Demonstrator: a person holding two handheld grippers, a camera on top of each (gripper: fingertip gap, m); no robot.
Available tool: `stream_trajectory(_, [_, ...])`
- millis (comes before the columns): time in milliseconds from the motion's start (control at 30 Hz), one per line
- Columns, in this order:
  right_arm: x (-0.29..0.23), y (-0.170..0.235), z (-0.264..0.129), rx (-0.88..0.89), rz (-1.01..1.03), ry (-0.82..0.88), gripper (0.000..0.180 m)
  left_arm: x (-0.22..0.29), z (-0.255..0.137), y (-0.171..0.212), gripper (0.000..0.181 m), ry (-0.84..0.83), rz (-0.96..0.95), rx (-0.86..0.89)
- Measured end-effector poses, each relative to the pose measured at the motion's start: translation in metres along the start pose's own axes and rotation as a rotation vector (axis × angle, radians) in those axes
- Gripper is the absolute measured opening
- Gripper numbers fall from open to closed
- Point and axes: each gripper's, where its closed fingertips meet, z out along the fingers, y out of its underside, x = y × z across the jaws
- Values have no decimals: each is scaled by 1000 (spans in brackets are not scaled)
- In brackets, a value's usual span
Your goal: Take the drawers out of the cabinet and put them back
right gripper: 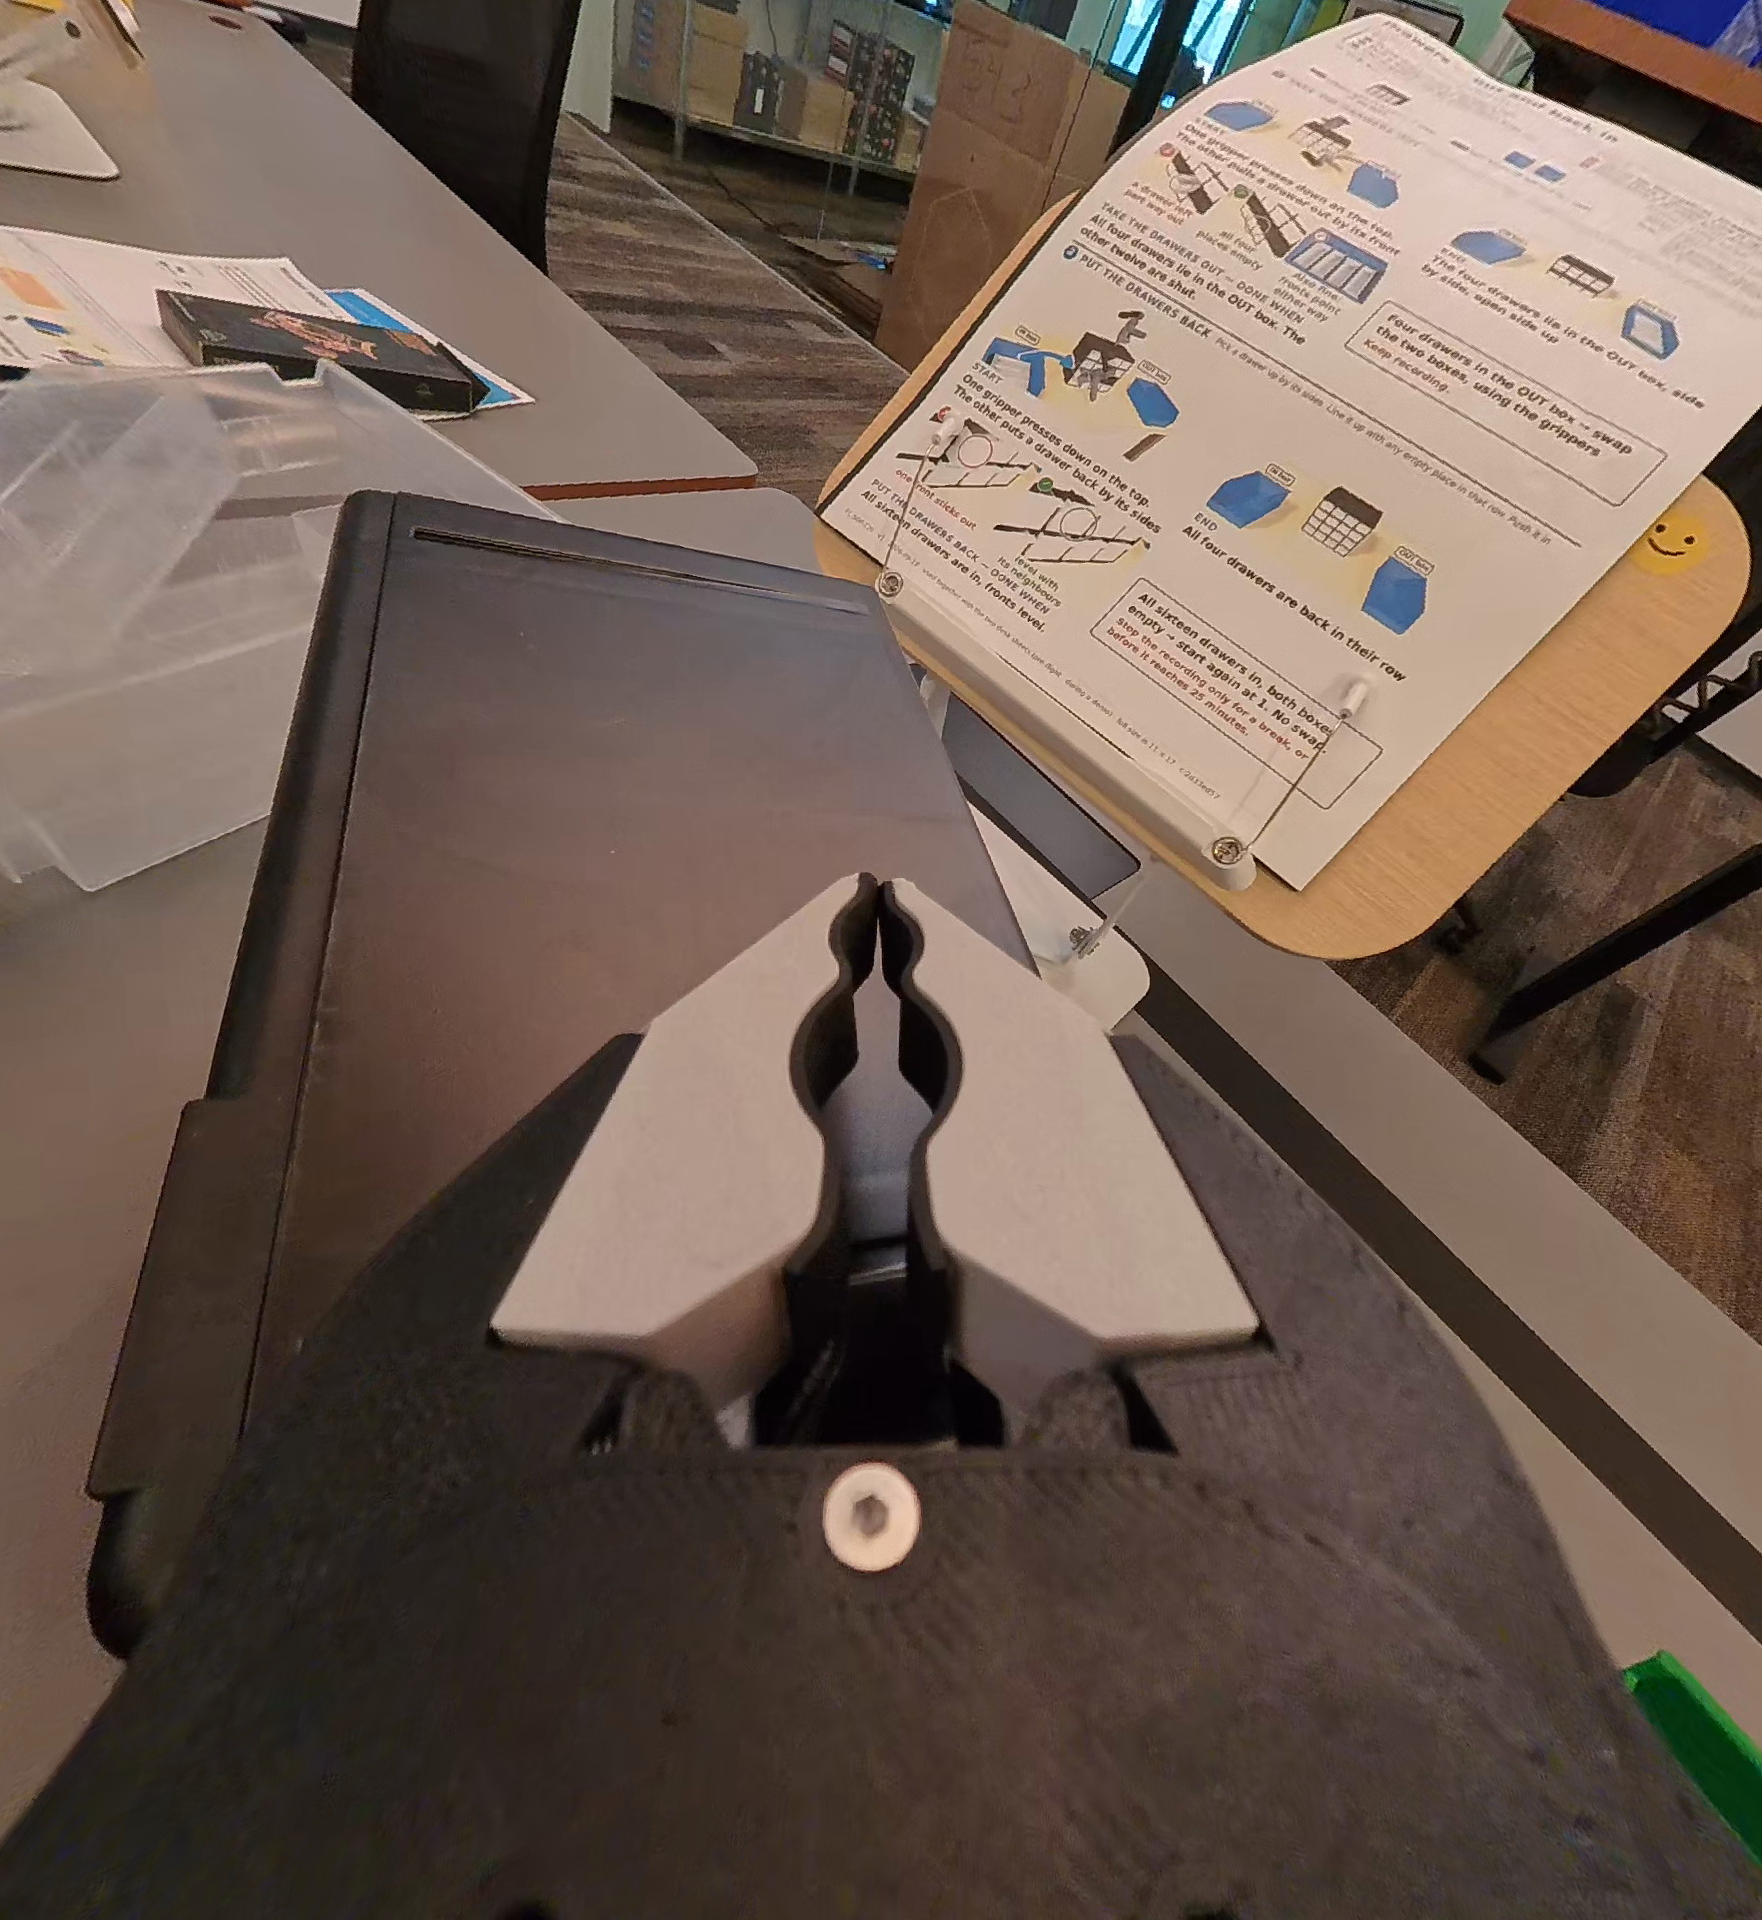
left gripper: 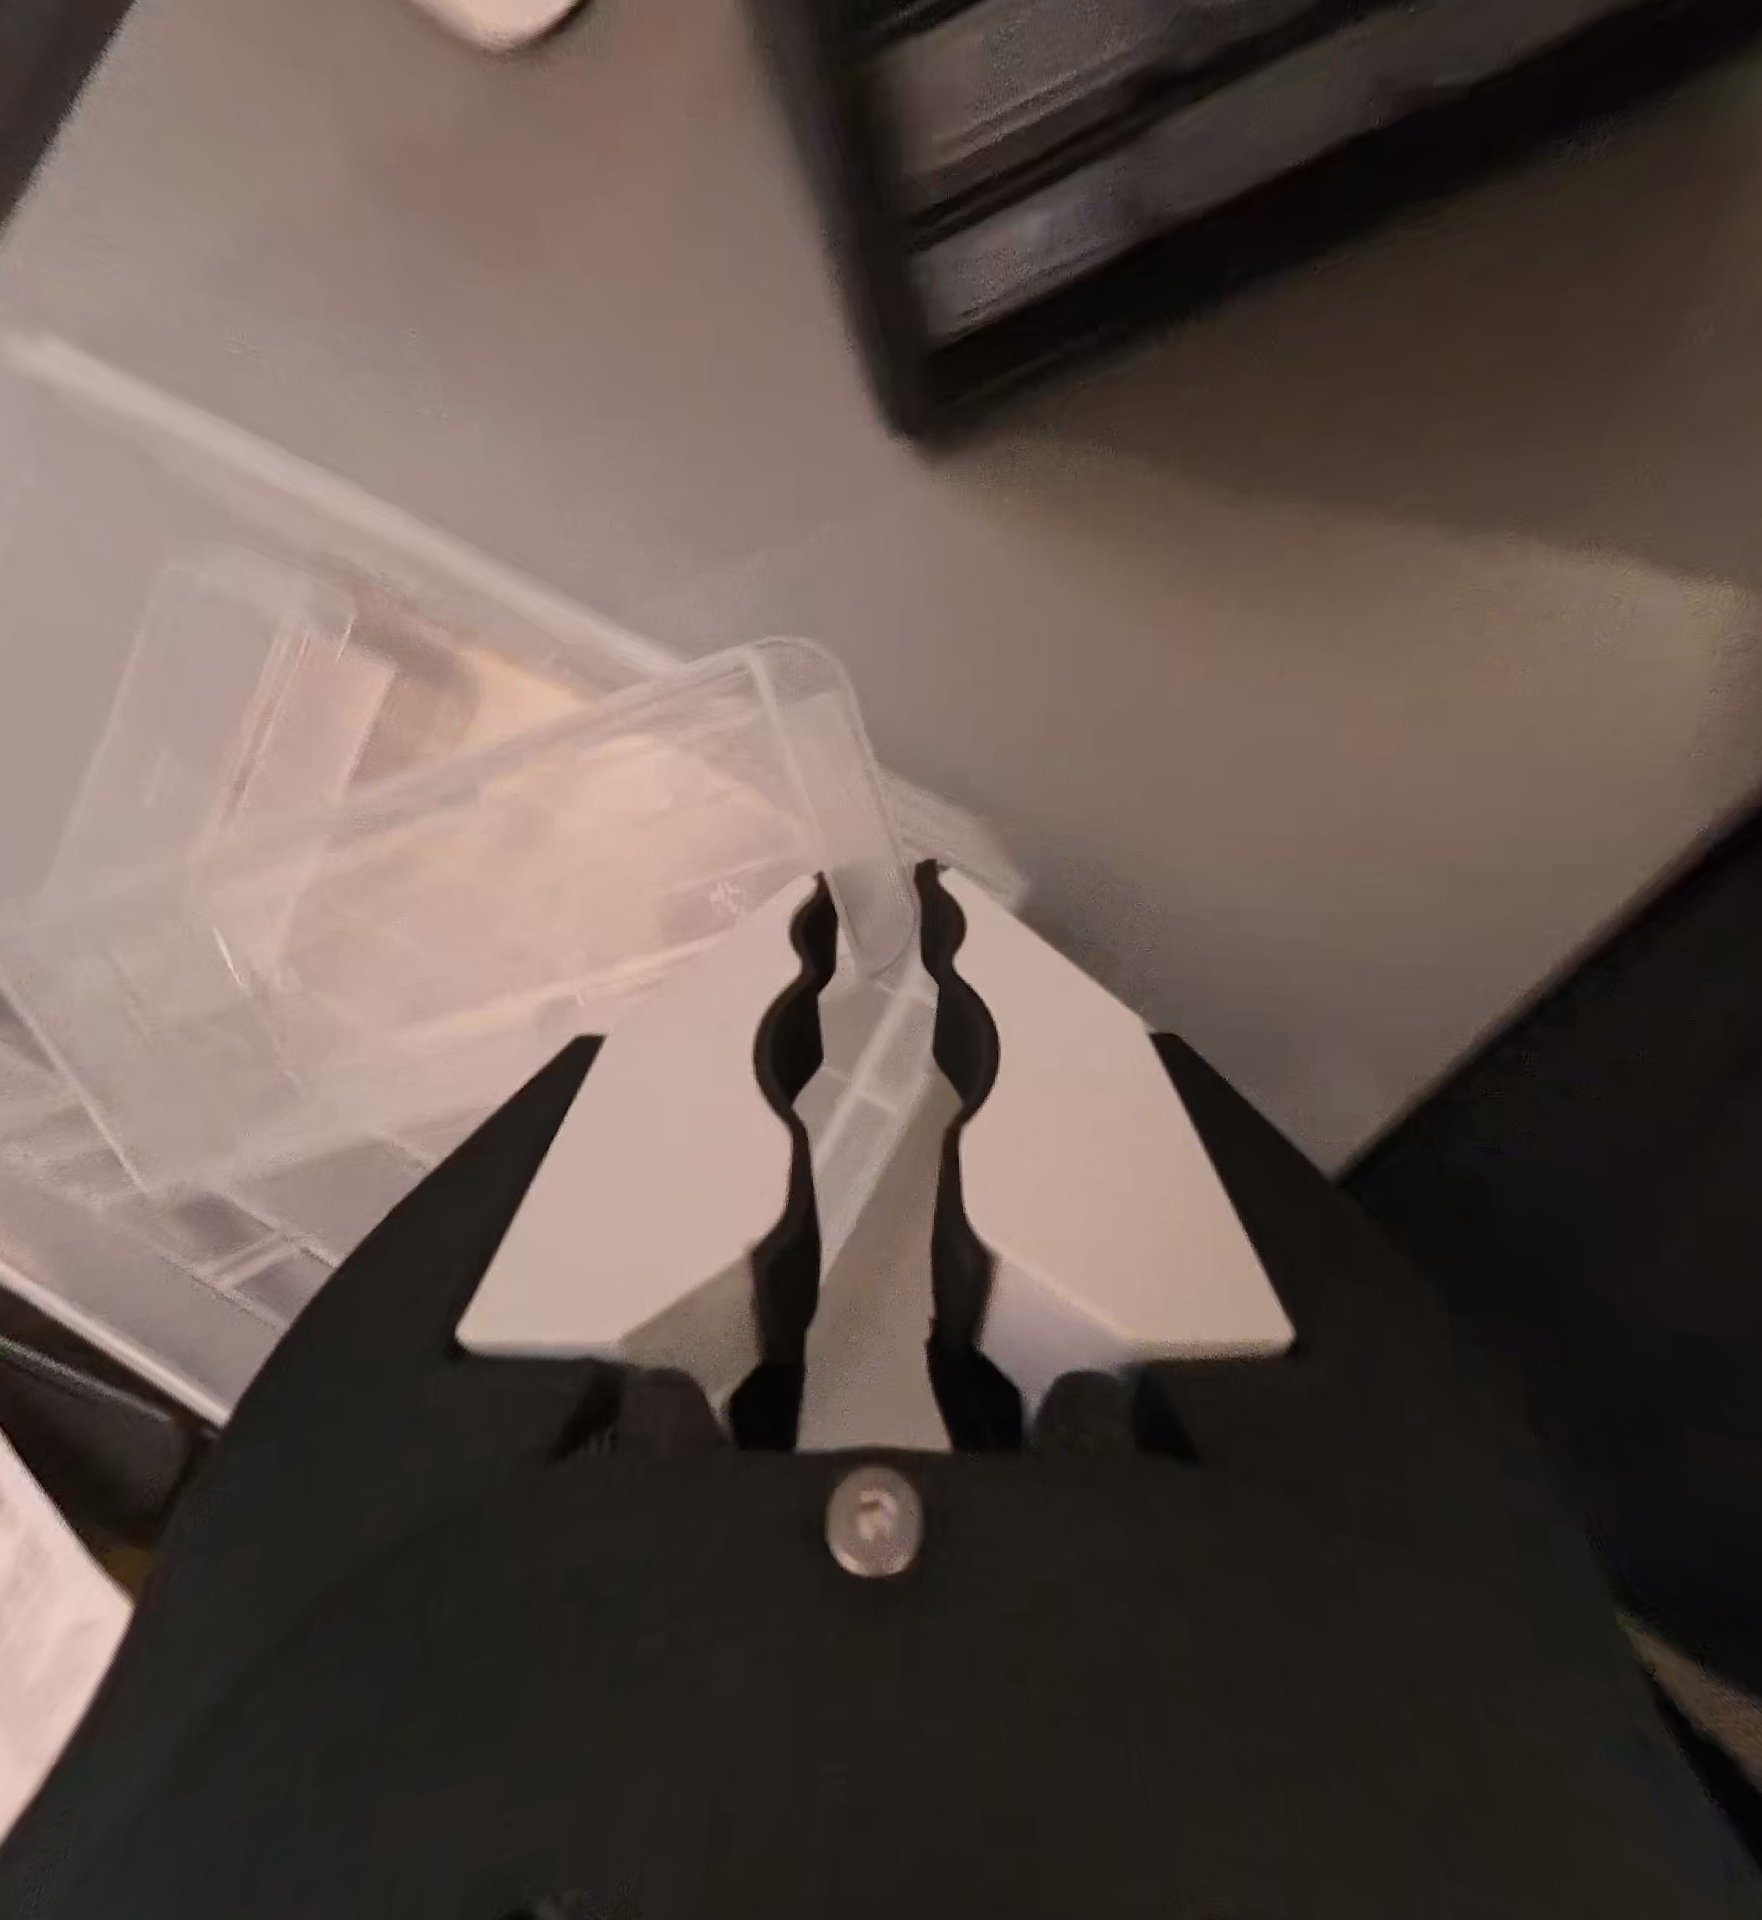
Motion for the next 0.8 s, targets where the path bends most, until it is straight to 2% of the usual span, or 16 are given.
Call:
stream_trajectory(100, [0, 0, 0, 1, -1, 2, 0, 46, -29, -11, 12, -4, 203, 8])
stream_trajectory(200, [0, 0, 0, -2, -1, 1, 0, 106, -35, -23, 12, 107, 404, 36])
stream_trajectory(267, [0, 0, 0, -1, -1, 2, 0, 140, -24, -21, 12, 208, 515, 24])
stream_trajectory(367, [0, 0, 0, -1, -1, 3, 0, 172, 7, -4, 12, 332, 584, -56])
stream_trajectory(533, [0, 0, -1, 0, 2, 3, 0, 175, 47, 31, 15, 333, 670, -191])
stream_trajectory(567, [0, 0, -1, 1, 3, 1, 0, 168, 50, 35, 22, 308, 665, -202])
stream_trajectory(667, [-1, 0, -1, 2, 4, -5, 0, 150, 46, 41, 61, 248, 540, -211])
stream_trajectory(800, [-1, 0, -1, 4, 4, -10, 0, 141, 35, 34, 90, 165, 340, -117])
